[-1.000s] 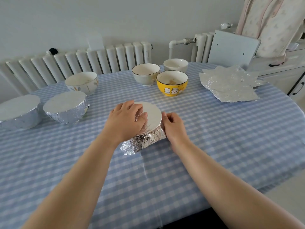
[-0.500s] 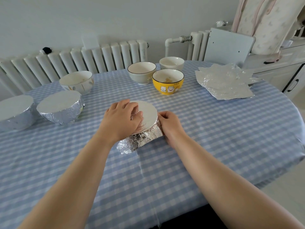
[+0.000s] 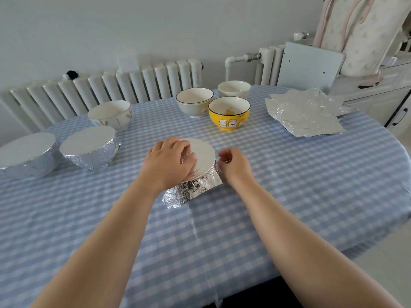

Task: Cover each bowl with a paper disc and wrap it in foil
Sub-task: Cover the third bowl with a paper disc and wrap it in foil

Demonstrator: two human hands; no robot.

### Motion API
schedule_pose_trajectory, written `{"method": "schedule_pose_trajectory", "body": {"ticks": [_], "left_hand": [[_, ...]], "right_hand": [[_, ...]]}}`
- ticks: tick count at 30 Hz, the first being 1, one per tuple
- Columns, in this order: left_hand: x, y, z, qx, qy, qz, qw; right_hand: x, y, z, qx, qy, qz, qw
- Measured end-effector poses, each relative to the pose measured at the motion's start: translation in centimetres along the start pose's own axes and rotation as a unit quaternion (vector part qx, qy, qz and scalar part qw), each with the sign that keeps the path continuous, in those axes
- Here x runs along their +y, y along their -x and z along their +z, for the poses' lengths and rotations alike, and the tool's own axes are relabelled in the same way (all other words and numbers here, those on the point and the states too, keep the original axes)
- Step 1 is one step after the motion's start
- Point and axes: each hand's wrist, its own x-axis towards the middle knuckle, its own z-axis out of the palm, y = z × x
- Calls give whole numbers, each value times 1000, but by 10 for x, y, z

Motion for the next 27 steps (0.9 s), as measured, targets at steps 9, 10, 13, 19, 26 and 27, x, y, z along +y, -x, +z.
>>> {"method": "schedule_pose_trajectory", "body": {"ticks": [9, 10, 13, 19, 26, 27], "left_hand": [[0, 0, 0, 3, -1, -1, 1000], [0, -1, 0, 5, 1, -2, 1000], [-1, 0, 0, 3, -1, -4, 1000], [1, 1, -1, 2, -2, -1, 1000], [1, 1, -1, 7, 1, 0, 1000], [1, 1, -1, 7, 1, -1, 1000]], "right_hand": [[-15, 30, -3, 2, -88, -8, 996], [-15, 33, -2, -1, -71, -4, 997], [-14, 37, -3, 10, -93, 7, 996], [-11, 47, -4, -18, -110, 12, 994], [-13, 48, 1, 3, -80, -4, 997], [-13, 48, 2, 6, -76, -6, 997]]}}
